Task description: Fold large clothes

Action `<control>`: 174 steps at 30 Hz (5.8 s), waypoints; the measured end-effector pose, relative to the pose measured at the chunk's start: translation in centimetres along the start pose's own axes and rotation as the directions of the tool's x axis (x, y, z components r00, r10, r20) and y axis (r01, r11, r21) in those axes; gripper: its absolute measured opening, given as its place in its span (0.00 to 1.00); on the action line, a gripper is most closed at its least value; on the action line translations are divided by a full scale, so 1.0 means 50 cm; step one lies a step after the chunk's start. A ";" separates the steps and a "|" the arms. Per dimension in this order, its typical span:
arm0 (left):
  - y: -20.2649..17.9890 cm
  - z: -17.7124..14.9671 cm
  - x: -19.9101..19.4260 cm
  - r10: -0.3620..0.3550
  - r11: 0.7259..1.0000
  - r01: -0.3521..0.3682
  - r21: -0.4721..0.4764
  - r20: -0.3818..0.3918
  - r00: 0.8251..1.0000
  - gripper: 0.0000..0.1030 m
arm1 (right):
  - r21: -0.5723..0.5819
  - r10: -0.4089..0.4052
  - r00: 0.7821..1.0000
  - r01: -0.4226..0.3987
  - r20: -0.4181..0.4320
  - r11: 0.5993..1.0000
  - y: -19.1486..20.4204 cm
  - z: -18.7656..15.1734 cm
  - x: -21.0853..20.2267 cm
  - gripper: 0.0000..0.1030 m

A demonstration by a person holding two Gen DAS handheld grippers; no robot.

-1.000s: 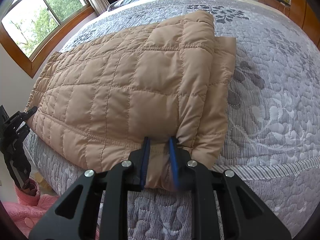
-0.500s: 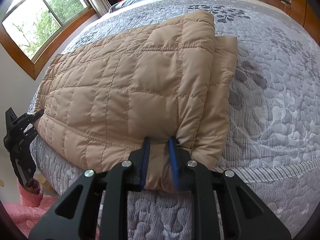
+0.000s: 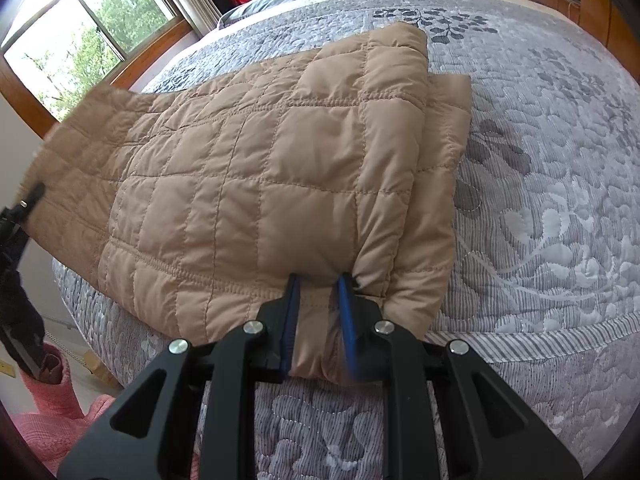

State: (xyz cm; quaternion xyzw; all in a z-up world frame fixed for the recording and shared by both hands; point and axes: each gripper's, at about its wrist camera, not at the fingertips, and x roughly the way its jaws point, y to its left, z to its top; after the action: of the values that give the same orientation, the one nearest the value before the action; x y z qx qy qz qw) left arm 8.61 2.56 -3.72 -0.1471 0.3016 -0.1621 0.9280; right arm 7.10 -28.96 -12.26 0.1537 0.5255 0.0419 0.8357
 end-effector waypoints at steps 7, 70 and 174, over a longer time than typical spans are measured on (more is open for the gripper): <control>-0.152 0.012 0.013 -0.106 0.974 0.109 0.198 -0.024 0.994 0.14 | 0.018 0.026 1.000 -0.026 -0.002 1.000 -0.012 0.001 -0.001 0.18; -0.151 -0.023 0.191 0.062 0.960 0.053 0.275 -0.394 0.917 0.36 | 0.022 0.132 0.978 -0.130 -0.164 0.991 0.133 0.217 -0.026 0.86; -0.335 -0.072 0.348 -0.033 0.898 0.251 0.360 -0.514 0.857 0.53 | 0.225 0.099 0.994 -0.106 0.040 0.969 -0.172 0.217 -0.003 0.22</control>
State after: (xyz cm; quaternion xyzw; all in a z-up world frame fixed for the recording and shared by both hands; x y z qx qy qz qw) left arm 16.20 -19.99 -9.23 0.0776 0.4759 -0.3245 0.8138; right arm 15.93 -39.49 -10.36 0.2757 0.5062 0.0226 0.8169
